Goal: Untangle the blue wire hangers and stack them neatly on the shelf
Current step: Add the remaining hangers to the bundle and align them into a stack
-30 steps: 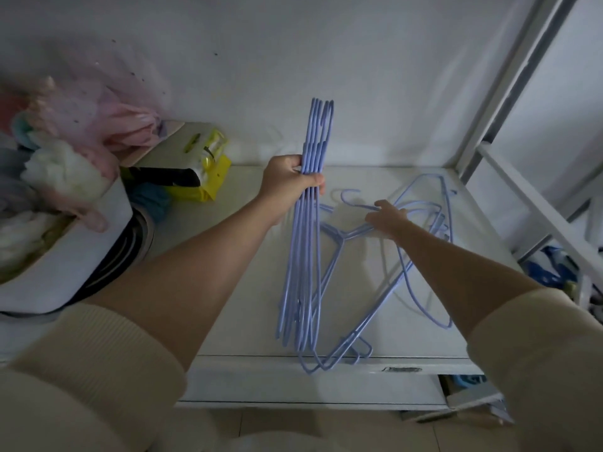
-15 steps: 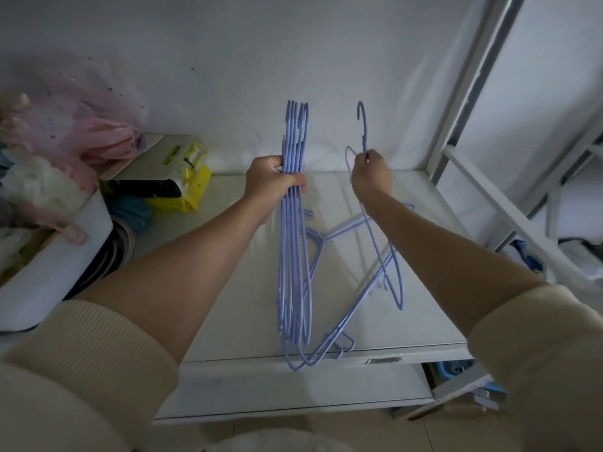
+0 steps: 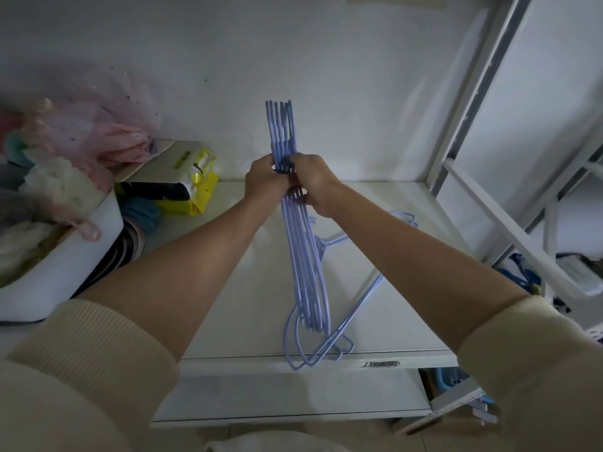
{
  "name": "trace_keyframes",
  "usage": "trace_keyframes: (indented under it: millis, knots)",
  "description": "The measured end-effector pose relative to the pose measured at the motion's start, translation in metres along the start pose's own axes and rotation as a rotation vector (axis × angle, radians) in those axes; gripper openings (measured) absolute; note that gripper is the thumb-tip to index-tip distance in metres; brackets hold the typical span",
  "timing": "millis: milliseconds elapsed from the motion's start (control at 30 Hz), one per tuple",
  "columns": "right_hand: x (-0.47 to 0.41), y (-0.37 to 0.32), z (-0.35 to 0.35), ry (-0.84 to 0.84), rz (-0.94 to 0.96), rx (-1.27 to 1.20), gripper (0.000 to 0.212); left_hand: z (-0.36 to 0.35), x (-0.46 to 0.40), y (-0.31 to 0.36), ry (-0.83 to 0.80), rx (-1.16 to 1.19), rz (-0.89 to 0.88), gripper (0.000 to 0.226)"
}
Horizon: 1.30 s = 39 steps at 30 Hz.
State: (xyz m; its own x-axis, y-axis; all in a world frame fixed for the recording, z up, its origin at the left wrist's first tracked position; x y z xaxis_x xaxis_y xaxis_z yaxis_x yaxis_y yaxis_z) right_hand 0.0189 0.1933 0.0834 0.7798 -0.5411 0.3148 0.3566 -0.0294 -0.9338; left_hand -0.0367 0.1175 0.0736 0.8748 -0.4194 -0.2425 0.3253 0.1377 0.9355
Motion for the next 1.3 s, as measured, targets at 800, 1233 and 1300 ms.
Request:
trace_keyframes:
  millis: [800, 1233, 1300]
  knots:
    - [-0.044, 0.058, 0.015, 0.326, 0.042, 0.302, 0.021, 0.04, 0.003, -0.031, -0.06, 0.198, 0.058, 0.011]
    - [-0.06, 0.134, 0.023, 0.246, -0.038, 1.031, 0.034, 0.037, -0.003, -0.036, -0.075, 0.241, 0.069, 0.018]
    - [-0.06, 0.131, 0.022, 0.228, -0.025, 1.063, 0.033, 0.037, -0.003, -0.036, -0.074, 0.238, 0.071, 0.019]
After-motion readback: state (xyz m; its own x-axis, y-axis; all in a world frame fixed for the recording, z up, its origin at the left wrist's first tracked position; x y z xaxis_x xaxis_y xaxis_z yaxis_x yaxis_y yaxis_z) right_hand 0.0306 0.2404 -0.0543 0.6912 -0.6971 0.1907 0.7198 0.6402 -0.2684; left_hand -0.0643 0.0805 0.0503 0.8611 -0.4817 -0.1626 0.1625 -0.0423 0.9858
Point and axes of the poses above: each hand's wrist, its own x-axis away from the middle knuckle, its own z-axis out of the back of the hand, y = z × x, the point moved 4 cm from there along -x, towards the middle knuckle, and after that the axes turned 9 degrees about -z, right-handed, at the moved point
